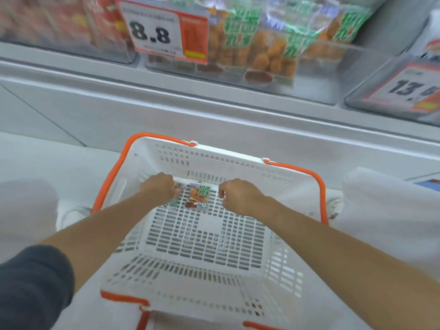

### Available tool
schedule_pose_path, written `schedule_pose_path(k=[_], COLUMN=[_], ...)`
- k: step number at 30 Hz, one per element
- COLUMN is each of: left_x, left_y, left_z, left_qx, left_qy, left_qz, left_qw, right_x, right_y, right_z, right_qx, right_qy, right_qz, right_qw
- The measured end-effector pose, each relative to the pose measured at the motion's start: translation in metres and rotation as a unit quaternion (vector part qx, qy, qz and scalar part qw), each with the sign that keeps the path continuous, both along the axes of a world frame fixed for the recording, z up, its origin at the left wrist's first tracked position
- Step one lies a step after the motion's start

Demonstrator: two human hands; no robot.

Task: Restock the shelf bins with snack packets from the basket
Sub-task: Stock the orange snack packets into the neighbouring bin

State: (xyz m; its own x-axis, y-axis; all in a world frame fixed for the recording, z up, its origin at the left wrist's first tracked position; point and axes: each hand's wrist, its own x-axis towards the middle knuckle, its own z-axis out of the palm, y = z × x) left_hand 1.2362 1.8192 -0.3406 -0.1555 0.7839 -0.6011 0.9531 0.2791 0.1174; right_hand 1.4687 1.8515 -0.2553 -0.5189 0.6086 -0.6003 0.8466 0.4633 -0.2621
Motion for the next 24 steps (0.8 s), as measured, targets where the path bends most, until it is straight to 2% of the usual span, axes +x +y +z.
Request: schedule_pose_path(k=[5,7,11,17,21,22,24], left_x=[-0.017,-0.017,-0.001,0.009,0.016,0.021,0.033], left_y=[-0.029,-0.041,-0.055,-0.053,-0.04,-0.035,-0.026], left_z=[-0.064,-0.08,-0.082,-0.066,-0.043,-0.031,0.002], left_qx=[-0.039,-0.017,0.031,0.05,0.024,0.011,-0.002], left_qy=[-0.042,-0.018,0.02,-0.04,-0.071,-0.08,-0.15], left_qz=[-0.079,-0.107,-0.098,-0.072,-0.048,-0.02,0.084], left_qw=[0.995,0.994,0.994,0.995,0.996,0.997,0.985], right_x=[-0.004,-0.003,-0.001,0.007,0.011,0.013,0.016], right_y=[-0.006,-0.007,-0.01,-0.008,-0.006,-0.004,0.002], right_z=[-0.021,-0.026,-0.03,-0.023,-0.011,-0.008,0.002], right_qx=[-0.032,-0.039,-0.047,-0.05,-0.041,-0.037,-0.033], right_qy=[-0.014,-0.019,-0.023,-0.019,-0.017,-0.013,-0.007], right_qz=[0.007,0.011,0.004,-0.021,-0.032,-0.035,-0.043], right_qw=[0.999,0.999,0.999,0.998,0.998,0.999,0.999])
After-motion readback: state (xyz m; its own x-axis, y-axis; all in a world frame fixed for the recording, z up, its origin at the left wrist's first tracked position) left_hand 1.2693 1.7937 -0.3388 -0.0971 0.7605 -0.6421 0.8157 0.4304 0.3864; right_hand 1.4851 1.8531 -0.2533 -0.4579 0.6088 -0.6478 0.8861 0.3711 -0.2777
